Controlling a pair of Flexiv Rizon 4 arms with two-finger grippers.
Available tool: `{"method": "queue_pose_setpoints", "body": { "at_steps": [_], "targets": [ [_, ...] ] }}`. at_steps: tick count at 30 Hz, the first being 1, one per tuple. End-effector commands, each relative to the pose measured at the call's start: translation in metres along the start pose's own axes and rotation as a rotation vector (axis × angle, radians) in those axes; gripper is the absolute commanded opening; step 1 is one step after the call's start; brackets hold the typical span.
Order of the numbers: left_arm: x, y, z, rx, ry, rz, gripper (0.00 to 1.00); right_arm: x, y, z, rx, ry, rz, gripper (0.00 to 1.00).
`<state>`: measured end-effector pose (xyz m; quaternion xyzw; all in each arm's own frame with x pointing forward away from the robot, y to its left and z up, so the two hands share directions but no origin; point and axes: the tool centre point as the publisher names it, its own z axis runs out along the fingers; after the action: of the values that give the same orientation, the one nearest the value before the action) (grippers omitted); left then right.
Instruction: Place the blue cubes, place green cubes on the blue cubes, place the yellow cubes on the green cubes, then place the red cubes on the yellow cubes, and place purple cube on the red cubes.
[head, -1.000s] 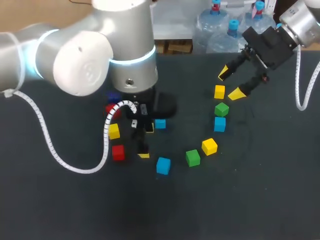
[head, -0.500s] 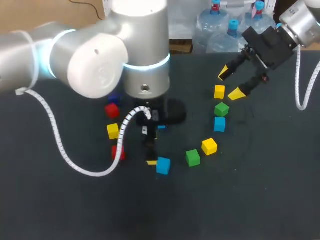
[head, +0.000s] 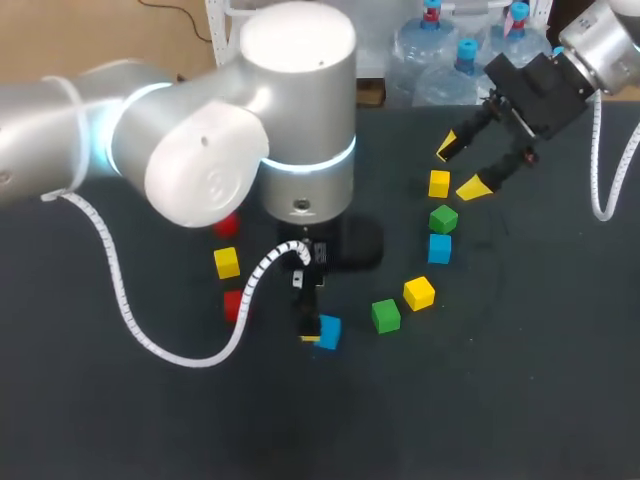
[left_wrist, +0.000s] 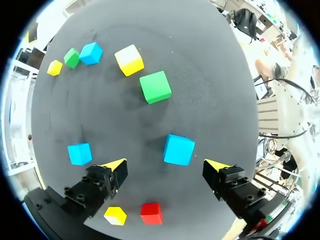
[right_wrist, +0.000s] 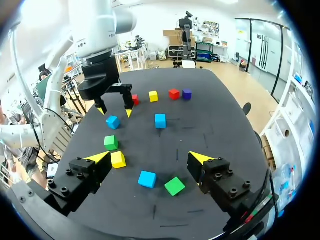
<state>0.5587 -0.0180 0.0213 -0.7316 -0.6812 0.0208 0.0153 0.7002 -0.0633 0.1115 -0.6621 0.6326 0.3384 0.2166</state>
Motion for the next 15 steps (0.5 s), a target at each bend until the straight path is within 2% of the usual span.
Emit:
{"method": "queue_pose_setpoints", "body": {
  "at_steps": [1,15],
  "targets": [
    [0.004,-0.002,0.005,-0.017,-0.016,-0.003,1.0,0.0,0.0,0.0,0.001,-0.001,-0.001,1.0],
    [-0.005,0.008,0.014,-0.003,-0.007,0.046,1.0,0.0,0.0,0.0,0.001,-0.001,-0.001,1.0]
  ]
}}
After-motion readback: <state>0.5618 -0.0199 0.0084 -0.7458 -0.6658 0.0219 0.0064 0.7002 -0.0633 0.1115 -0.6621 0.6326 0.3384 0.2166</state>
